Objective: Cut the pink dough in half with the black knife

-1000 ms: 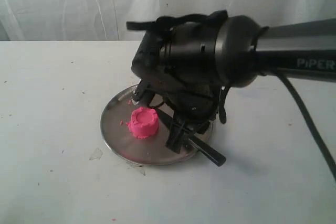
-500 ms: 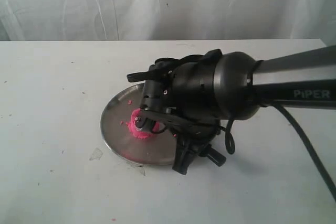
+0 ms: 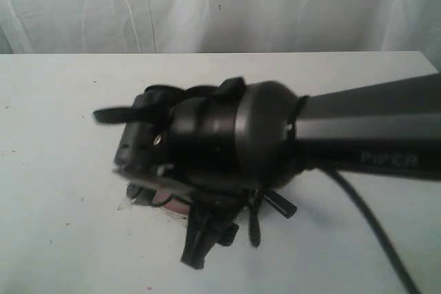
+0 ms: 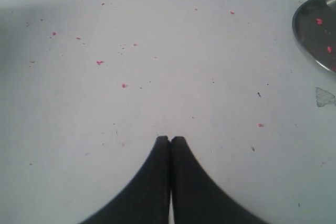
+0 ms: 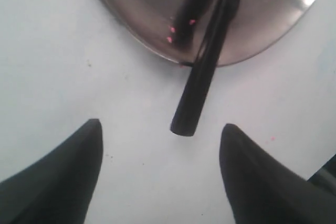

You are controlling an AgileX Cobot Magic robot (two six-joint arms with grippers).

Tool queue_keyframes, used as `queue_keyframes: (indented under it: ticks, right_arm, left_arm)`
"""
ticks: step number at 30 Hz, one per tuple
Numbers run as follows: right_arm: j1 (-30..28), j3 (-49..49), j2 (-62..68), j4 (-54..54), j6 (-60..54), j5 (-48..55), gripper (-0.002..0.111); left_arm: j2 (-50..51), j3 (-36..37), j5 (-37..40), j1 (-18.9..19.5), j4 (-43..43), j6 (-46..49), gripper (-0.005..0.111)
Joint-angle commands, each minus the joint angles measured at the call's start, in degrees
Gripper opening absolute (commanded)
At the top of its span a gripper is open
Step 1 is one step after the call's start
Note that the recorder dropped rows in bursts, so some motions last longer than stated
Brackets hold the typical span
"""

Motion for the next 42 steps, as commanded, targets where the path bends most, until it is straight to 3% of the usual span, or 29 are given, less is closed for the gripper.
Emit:
queue_keyframes:
  ticks: [1,20,42]
  right_arm:
    - [2.89,-0.09,2.78,-11.06,10.44,0.47,0.060]
    - [-1.37,8.82,8.19,-16.69,23.29,0.47,0.056]
    - [-2.44,9.23,8.90,-21.23,24.89,-3.16,0.056]
  left_arm:
    - [-0.28,0.17,-0.03,-0.25,-0.15,0.06,0.000]
    - [-0.28,0.17,-0.03,-0.25,-0.15,0.06,0.000]
    - [-0.28,0.17,-0.03,-0.25,-0.15,0.06,0.000]
